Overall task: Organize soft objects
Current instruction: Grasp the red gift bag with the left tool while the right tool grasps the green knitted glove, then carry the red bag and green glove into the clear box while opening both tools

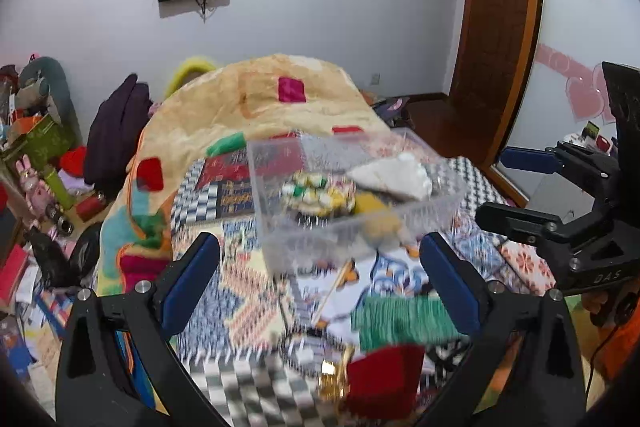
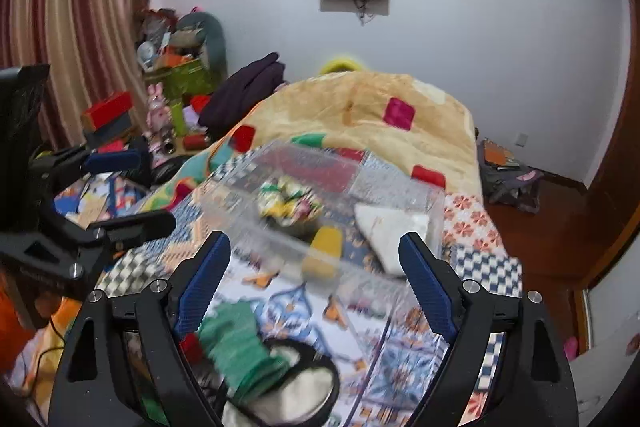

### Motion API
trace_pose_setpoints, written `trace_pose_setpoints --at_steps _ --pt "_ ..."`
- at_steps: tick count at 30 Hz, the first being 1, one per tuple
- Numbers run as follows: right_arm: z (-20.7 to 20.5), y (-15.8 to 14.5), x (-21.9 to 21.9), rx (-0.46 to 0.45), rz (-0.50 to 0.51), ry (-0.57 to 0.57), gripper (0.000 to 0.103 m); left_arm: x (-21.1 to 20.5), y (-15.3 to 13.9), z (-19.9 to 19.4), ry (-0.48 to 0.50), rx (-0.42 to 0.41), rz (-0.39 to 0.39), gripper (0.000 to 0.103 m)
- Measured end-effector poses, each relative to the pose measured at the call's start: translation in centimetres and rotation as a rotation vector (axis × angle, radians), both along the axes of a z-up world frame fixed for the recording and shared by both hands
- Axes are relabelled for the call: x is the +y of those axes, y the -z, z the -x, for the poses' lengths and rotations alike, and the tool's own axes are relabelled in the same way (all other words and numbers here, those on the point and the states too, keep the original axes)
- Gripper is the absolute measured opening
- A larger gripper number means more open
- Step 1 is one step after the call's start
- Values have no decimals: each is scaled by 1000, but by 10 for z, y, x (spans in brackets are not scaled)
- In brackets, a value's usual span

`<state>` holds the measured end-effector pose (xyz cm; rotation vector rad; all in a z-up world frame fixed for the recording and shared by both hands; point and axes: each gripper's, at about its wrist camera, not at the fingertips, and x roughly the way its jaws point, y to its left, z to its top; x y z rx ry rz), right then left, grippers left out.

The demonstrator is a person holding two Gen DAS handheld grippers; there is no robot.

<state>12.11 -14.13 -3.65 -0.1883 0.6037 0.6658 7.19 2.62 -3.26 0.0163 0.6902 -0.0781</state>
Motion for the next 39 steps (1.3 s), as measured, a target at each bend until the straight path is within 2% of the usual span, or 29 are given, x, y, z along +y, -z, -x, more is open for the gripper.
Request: trace_pose_setpoints --at_steps 12,15,17,21,24,26,27,31,39 --pt "18 68 18 177 77 -105 83 -3 59 42 -11 110 -20 101" --pt "17 81 23 215 96 -126 70 2 71 47 -22 124 -9 99" --pt "18 88 26 243 106 -139 64 3 78 49 -6 142 3 82" --pt "17 99 29 267 130 -151 51 0 86 48 18 161 14 71" --pt "17 102 30 272 145 -153 43 -5 93 46 42 184 21 57" --pt "17 104 29 277 148 -155 36 -8 98 44 52 203 25 40" --pt "18 103 29 278 145 -157 33 -9 100 43 55 211 27 35" --pt "21 98 27 265 126 -175 15 -6 98 45 48 198 43 28" --pt "26 74 16 199 36 -170 12 -1 75 51 36 132 50 27"
